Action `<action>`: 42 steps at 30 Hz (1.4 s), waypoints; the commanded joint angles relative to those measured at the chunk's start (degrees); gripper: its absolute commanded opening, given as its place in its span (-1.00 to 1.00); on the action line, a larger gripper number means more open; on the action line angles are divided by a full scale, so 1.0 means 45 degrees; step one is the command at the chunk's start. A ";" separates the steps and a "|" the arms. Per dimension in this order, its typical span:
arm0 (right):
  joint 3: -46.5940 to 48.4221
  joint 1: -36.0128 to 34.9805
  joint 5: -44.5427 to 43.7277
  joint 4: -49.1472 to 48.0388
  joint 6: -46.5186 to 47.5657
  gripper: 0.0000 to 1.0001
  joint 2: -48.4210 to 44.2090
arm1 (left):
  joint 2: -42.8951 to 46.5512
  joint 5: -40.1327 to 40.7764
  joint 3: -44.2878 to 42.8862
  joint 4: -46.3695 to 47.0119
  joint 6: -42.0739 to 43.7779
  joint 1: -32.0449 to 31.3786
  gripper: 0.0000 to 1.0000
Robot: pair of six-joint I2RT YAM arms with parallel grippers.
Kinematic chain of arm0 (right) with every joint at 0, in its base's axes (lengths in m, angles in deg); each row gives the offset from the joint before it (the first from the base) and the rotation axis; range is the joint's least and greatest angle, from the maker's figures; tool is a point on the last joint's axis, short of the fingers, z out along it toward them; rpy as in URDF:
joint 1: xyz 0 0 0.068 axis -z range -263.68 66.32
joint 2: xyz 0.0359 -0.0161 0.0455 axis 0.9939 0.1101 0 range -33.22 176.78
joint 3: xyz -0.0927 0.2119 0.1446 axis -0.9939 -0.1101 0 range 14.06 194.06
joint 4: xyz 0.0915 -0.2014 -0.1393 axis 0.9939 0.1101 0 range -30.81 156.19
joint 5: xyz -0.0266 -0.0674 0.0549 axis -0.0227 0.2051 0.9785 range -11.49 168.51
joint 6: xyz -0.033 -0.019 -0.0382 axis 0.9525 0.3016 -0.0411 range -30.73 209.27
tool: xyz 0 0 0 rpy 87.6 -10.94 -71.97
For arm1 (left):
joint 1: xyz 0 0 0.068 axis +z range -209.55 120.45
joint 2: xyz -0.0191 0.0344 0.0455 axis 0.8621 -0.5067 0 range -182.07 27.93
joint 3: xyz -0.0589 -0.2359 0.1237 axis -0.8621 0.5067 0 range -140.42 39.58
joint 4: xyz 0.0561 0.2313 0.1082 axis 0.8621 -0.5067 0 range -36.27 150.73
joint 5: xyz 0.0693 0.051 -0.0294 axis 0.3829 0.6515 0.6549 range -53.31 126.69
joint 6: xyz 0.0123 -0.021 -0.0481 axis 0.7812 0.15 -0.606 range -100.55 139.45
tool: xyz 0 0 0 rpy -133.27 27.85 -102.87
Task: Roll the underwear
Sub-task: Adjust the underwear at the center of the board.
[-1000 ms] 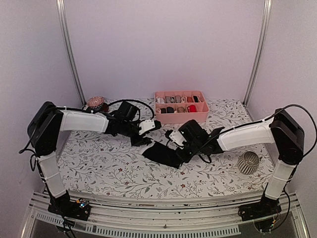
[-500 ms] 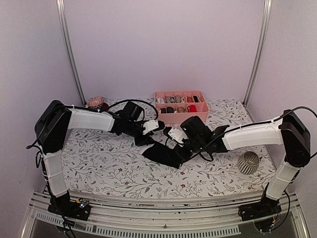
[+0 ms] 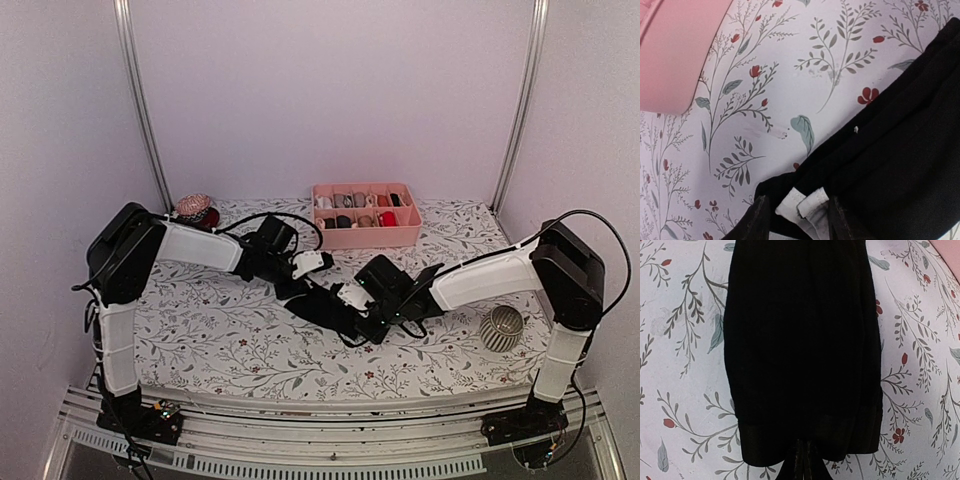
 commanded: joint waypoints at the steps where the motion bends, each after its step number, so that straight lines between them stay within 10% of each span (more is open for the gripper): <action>1: -0.0246 -0.0056 -0.0119 0.0598 -0.0153 -0.92 0.0145 | -0.0518 0.0988 -0.0231 0.0182 -0.0104 -0.0067 -0.15; 7: -0.0076 -0.0073 -0.0387 0.0685 -0.0061 -0.93 0.0298 | -0.0431 0.0886 -0.0366 -0.0044 -0.0080 -0.0050 0.02; 17: -0.0164 -0.0248 -0.1490 0.0584 -0.0208 -0.91 -0.1836 | 0.2435 0.2836 0.0023 0.1020 -0.1160 0.0161 0.96; 24: 0.0844 -0.0657 -0.1656 0.0152 0.0285 -0.86 -0.1749 | 0.3513 0.1856 0.0564 0.0245 -0.0716 0.0169 0.94; 30: 0.1564 -0.0669 -0.1112 0.0083 0.0483 -0.86 -0.0404 | 0.2899 0.0794 0.1411 -0.0762 -0.0166 0.0089 0.44; 42: 0.1543 -0.0627 -0.0745 0.0811 0.0269 -0.87 0.1120 | 0.0580 0.1487 0.0682 -0.1028 -0.0410 0.0113 0.41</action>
